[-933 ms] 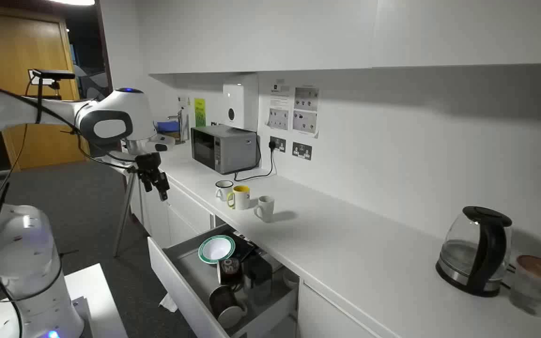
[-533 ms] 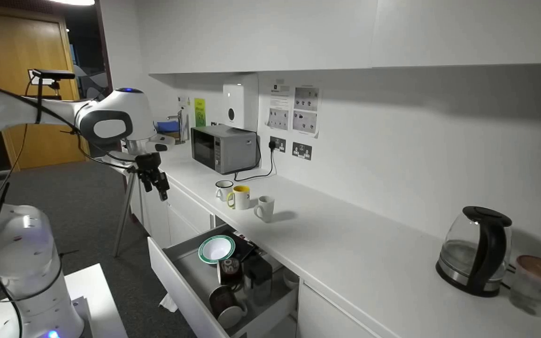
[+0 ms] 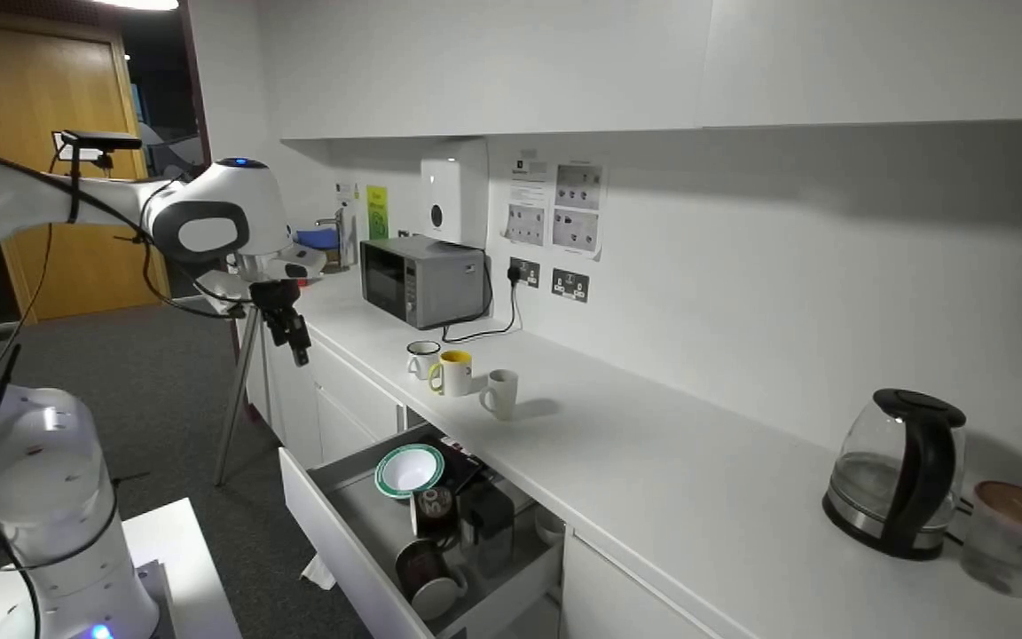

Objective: Take the black mug out of the open drawer

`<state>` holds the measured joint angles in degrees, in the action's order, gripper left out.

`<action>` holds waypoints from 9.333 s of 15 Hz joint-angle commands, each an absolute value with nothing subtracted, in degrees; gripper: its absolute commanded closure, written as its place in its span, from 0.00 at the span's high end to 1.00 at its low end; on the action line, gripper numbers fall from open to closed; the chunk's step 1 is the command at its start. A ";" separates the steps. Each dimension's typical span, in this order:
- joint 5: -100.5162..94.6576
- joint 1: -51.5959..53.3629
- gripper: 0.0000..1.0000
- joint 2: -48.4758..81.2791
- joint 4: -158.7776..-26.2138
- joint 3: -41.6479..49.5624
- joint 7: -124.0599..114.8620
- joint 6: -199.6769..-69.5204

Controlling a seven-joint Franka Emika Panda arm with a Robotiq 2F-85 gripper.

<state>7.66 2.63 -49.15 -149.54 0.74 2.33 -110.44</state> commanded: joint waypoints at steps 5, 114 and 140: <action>10.93 3.21 1.00 -35.87 -129.67 -12.31 -13.58 -119.61; -37.96 0.73 1.00 5.08 -140.95 2.19 8.30 -163.96; -66.97 1.25 1.00 10.50 -143.32 5.21 -6.32 -167.87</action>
<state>-62.32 1.46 8.43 -144.46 3.94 -3.25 -164.82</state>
